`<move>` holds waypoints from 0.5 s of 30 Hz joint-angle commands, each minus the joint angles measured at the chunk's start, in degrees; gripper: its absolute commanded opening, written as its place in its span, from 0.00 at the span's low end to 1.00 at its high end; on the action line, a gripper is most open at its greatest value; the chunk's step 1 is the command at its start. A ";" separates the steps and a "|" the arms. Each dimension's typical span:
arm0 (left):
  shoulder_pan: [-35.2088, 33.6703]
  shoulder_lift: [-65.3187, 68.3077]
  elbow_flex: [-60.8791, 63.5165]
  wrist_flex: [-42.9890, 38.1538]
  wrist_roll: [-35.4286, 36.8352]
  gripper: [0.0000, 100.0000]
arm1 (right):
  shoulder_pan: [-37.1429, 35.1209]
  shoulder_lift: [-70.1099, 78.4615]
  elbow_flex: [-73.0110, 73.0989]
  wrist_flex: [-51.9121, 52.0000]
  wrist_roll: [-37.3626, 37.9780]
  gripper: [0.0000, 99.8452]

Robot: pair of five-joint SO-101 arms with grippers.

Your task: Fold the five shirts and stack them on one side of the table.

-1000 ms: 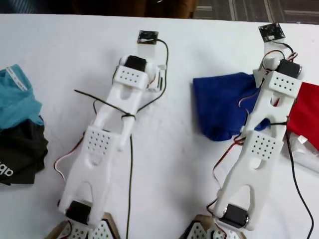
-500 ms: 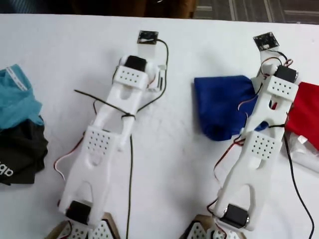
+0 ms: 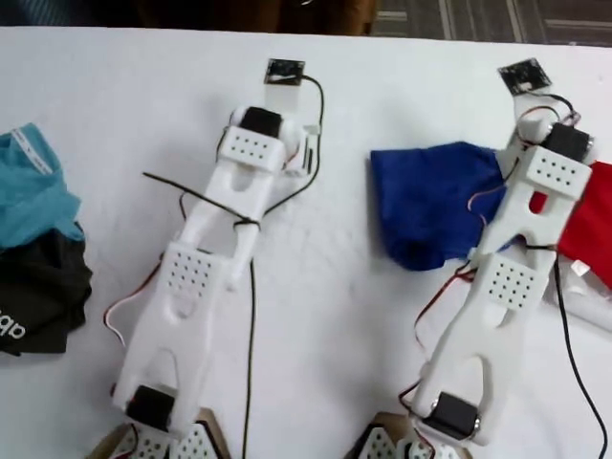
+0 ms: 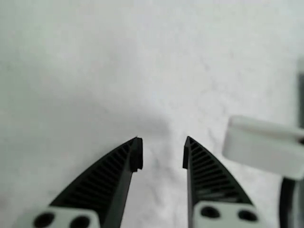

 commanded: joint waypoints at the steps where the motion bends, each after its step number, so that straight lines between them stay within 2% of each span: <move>1: 0.62 -0.70 -1.89 0.26 -0.44 0.17 | 1.01 -4.79 -2.11 3.21 0.44 0.16; 5: 0.62 -0.70 -1.89 0.26 -0.44 0.17 | -0.75 -9.89 -1.85 8.84 0.35 0.16; 10: 0.35 -0.70 -2.15 0.09 -0.18 0.17 | -5.05 -17.10 -0.70 8.92 0.44 0.16; 13: 0.09 -0.70 -2.15 -0.18 0.00 0.17 | -9.45 -22.02 9.32 8.92 0.35 0.16; 15: -0.09 -0.70 -2.15 -0.18 0.00 0.17 | -12.26 -27.03 21.45 8.92 0.53 0.16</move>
